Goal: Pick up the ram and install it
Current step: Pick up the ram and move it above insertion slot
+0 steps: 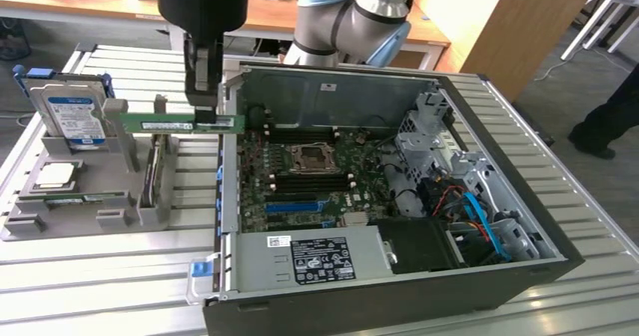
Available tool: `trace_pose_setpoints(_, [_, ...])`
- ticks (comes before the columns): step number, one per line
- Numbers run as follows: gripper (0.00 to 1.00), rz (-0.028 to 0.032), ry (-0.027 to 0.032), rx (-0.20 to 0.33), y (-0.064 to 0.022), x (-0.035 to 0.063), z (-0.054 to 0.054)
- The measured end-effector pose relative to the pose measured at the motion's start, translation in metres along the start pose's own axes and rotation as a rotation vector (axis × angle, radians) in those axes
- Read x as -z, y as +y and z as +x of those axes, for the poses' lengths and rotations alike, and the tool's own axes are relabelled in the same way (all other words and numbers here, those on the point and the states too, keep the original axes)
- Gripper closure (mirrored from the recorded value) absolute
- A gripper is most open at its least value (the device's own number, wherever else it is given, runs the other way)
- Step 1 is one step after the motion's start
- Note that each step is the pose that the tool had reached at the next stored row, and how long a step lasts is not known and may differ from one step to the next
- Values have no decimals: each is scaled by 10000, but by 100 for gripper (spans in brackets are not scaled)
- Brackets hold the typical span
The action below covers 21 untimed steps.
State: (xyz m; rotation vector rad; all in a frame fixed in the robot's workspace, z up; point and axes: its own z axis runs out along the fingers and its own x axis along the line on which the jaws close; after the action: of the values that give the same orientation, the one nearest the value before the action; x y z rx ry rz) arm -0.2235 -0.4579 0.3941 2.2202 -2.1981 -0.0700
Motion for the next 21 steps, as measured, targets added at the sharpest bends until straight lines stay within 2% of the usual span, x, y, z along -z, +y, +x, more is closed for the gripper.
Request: trace_pose_setpoints(21, [88, -11, 0, -1, -631, 28, 13])
